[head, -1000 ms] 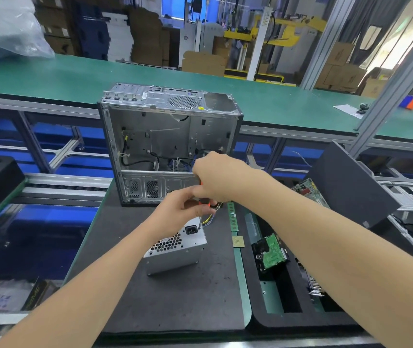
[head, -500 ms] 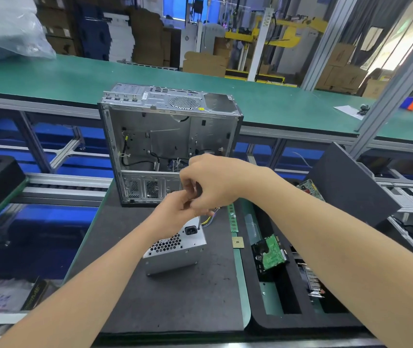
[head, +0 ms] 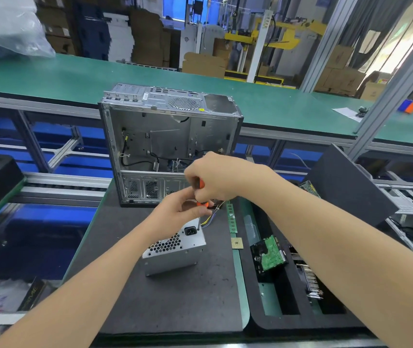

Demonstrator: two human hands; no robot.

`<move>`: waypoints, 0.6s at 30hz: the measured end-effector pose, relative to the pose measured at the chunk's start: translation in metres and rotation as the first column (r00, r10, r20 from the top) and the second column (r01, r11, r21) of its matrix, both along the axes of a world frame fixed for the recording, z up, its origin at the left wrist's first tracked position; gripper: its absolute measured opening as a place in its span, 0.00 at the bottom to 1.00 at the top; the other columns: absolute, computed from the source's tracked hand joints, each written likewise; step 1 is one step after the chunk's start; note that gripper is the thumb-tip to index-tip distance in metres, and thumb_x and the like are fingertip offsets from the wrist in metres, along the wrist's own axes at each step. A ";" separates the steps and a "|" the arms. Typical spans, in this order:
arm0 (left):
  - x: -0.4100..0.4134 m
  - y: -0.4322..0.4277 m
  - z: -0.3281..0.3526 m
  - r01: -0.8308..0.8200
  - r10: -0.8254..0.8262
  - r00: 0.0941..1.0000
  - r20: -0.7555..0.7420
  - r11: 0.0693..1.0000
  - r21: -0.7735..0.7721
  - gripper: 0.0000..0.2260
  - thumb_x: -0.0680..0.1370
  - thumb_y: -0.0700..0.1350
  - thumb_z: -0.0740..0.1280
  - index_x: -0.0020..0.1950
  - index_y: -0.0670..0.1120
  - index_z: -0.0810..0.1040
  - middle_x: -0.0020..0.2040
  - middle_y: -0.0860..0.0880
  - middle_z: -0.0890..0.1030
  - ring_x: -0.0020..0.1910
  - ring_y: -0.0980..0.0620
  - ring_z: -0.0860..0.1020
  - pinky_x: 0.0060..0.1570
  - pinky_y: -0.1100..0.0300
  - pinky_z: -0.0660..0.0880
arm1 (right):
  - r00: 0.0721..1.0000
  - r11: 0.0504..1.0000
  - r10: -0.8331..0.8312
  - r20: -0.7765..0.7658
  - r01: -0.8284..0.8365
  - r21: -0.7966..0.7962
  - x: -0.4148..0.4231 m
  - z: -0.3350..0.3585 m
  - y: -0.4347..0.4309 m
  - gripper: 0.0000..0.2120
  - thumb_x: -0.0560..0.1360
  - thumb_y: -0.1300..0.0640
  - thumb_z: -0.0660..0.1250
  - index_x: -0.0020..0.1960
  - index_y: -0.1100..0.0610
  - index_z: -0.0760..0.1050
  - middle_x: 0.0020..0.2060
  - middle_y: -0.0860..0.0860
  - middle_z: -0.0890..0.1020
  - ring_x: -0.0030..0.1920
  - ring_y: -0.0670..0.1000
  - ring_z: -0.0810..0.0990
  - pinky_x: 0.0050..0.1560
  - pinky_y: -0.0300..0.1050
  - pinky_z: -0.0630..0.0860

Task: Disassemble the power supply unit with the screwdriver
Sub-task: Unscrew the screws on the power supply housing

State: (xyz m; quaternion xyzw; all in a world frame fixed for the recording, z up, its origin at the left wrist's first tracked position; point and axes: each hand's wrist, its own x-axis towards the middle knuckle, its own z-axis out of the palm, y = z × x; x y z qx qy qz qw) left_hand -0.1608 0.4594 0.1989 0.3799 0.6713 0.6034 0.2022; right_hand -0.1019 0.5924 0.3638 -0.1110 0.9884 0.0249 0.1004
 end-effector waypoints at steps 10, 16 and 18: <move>-0.006 0.000 -0.005 -0.015 0.014 1.000 -0.028 0.998 -0.061 0.05 0.84 0.41 0.69 0.58 0.45 0.83 0.54 0.49 0.88 0.59 0.50 0.86 0.65 0.51 0.79 | 0.990 0.991 0.119 0.075 -0.123 0.044 0.001 -0.004 -0.007 0.11 0.69 0.62 0.73 0.50 0.56 0.80 0.49 0.52 0.79 0.51 0.52 0.76 0.48 0.53 0.80; -0.004 0.003 0.000 0.004 -0.004 1.000 0.017 1.000 -0.013 0.06 0.83 0.40 0.69 0.57 0.48 0.83 0.54 0.47 0.87 0.56 0.47 0.86 0.60 0.59 0.80 | 0.959 0.985 -0.169 -0.227 0.171 -0.013 0.000 -0.001 -0.014 0.29 0.75 0.26 0.59 0.42 0.53 0.72 0.39 0.49 0.74 0.39 0.54 0.77 0.36 0.49 0.74; -0.005 0.003 -0.001 0.013 -0.013 1.000 0.011 1.000 -0.024 0.06 0.84 0.40 0.69 0.58 0.48 0.83 0.55 0.47 0.86 0.57 0.47 0.86 0.62 0.58 0.79 | 0.926 0.948 -0.303 -0.225 0.317 0.030 -0.002 -0.007 -0.017 0.35 0.76 0.24 0.52 0.35 0.55 0.71 0.33 0.51 0.75 0.31 0.52 0.75 0.31 0.44 0.69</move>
